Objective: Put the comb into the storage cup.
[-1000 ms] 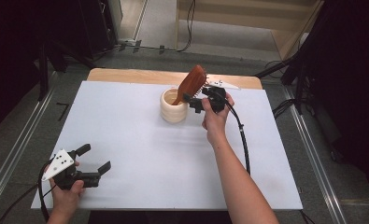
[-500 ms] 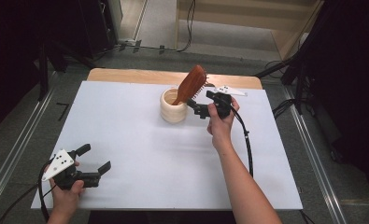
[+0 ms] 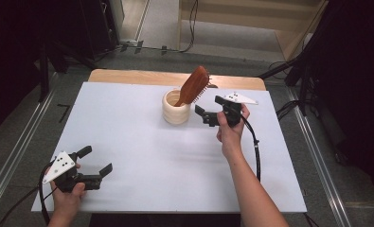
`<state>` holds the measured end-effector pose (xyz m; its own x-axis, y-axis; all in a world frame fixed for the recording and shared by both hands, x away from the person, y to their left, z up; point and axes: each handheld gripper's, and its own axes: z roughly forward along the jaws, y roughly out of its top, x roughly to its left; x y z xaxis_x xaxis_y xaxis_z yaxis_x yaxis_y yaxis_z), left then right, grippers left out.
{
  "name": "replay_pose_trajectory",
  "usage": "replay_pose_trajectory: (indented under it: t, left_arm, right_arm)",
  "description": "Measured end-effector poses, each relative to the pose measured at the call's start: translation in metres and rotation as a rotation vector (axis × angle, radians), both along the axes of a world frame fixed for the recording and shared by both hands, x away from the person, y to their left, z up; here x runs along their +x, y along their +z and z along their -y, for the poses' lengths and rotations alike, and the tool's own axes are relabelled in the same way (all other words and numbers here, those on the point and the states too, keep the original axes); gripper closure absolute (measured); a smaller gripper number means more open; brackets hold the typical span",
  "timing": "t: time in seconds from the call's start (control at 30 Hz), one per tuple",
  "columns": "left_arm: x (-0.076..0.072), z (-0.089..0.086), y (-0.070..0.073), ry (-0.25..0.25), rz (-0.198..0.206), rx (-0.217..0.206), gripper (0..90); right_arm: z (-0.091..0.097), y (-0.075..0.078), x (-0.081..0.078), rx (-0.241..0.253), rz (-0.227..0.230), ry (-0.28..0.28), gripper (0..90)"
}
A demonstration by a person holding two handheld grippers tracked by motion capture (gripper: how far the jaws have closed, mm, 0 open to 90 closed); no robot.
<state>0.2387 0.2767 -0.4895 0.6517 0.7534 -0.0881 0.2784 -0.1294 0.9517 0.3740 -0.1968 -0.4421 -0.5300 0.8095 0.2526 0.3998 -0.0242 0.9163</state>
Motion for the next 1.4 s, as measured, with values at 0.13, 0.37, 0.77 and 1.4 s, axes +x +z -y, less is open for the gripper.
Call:
replay_pose_trajectory:
  t: [0.13, 0.37, 0.77, 1.4]
  left_arm:
    - [0.0, 0.0, 0.0, 0.0, -0.001, -0.002, 0.0]
    - [0.0, 0.0, 0.0, 0.002, -0.001, -0.003, 0.0]
    - [0.0, 0.0, 0.0, 0.003, -0.001, -0.002, 0.0]
    - [0.0, 0.001, 0.0, 0.003, -0.002, 0.008, 0.0]
  right_arm:
    - [0.006, -0.001, -0.006, -0.007, 0.003, -0.006, 0.0]
    - [0.015, -0.003, -0.018, -0.015, 0.012, -0.014, 0.0]
    - [0.025, -0.008, -0.038, -0.067, 0.048, 0.012, 0.0]
    - [0.047, -0.013, -0.07, -0.104, 0.087, 0.001, 0.0]
